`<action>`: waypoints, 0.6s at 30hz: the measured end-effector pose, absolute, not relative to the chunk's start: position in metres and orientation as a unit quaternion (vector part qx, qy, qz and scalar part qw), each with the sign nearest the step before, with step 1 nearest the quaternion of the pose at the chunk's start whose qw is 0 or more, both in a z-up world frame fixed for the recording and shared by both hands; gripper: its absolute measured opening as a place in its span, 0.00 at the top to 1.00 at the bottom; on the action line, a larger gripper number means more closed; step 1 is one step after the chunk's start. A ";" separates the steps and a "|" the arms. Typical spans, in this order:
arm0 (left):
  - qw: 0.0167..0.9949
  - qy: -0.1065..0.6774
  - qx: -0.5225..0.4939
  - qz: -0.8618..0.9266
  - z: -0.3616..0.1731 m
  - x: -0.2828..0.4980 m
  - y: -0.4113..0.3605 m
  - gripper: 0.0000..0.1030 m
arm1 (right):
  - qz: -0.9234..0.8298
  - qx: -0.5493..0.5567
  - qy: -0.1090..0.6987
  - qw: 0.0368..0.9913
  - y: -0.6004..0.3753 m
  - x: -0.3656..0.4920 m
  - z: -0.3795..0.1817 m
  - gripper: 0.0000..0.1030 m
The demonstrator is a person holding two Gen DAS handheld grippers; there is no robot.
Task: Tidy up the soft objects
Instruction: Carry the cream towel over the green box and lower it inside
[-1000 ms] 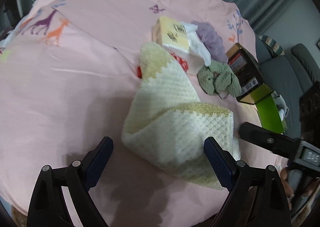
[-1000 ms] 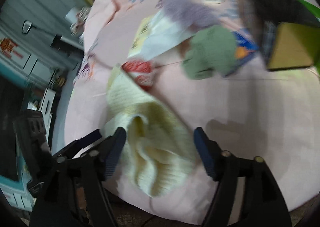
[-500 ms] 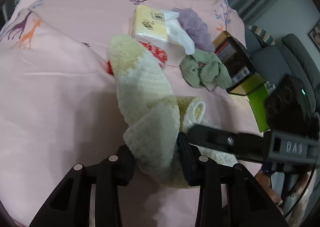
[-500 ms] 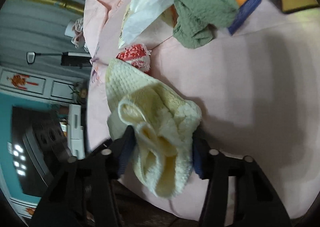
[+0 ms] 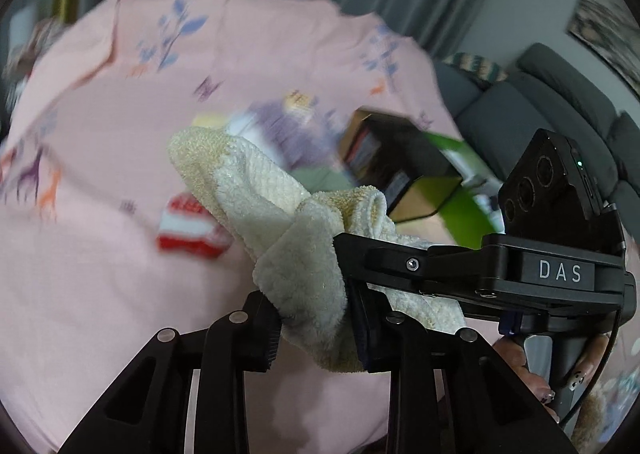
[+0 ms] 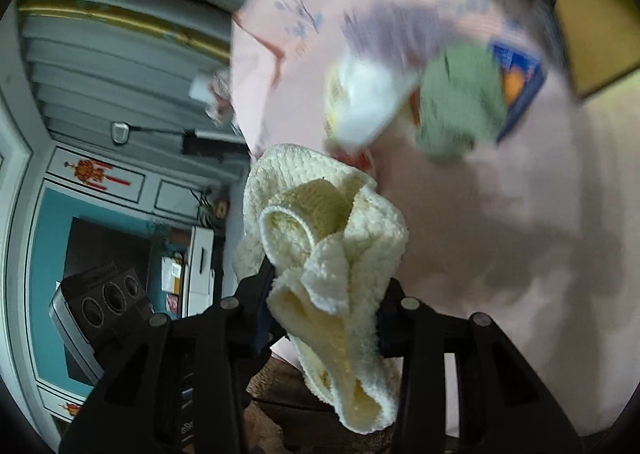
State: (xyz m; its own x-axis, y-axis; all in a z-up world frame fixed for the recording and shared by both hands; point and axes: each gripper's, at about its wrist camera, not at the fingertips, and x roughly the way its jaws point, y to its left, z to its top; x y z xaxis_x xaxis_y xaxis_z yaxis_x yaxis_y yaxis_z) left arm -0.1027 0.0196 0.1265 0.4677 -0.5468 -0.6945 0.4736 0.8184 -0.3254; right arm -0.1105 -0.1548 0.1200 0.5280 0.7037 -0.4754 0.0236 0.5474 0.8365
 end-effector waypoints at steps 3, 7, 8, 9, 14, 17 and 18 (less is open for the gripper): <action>0.861 0.395 -0.022 -0.320 0.145 -0.104 -0.008 0.71 | 0.208 0.411 0.393 0.796 -0.182 -0.119 0.145 0.63; 0.857 0.377 -0.006 -0.352 0.158 -0.097 -0.055 0.71 | 0.174 0.418 0.360 0.815 -0.218 -0.124 0.155 0.63; 0.855 0.375 -0.002 -0.358 0.160 -0.095 -0.065 0.71 | 0.166 0.420 0.352 0.820 -0.228 -0.126 0.157 0.63; 0.854 0.370 0.004 -0.367 0.163 -0.093 -0.078 0.71 | 0.157 0.423 0.342 0.824 -0.242 -0.129 0.158 0.63; 0.842 0.356 0.018 -0.404 0.174 -0.085 -0.136 0.71 | 0.106 0.415 0.296 0.854 -0.293 -0.136 0.169 0.63; 0.837 0.352 0.031 -0.418 0.178 -0.081 -0.175 0.71 | 0.078 0.417 0.280 0.861 -0.317 -0.135 0.170 0.63; 0.836 0.350 0.038 -0.422 0.179 -0.078 -0.191 0.71 | 0.067 0.416 0.275 0.864 -0.330 -0.134 0.170 0.63</action>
State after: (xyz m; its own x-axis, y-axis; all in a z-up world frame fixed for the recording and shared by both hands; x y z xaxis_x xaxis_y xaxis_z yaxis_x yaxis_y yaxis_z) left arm -0.0776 -0.1905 0.1795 0.3991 -0.6781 -0.6172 0.7309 0.6417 -0.2324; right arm -0.1335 -0.3303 0.1703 0.8394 0.3453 -0.4198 0.1126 0.6451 0.7558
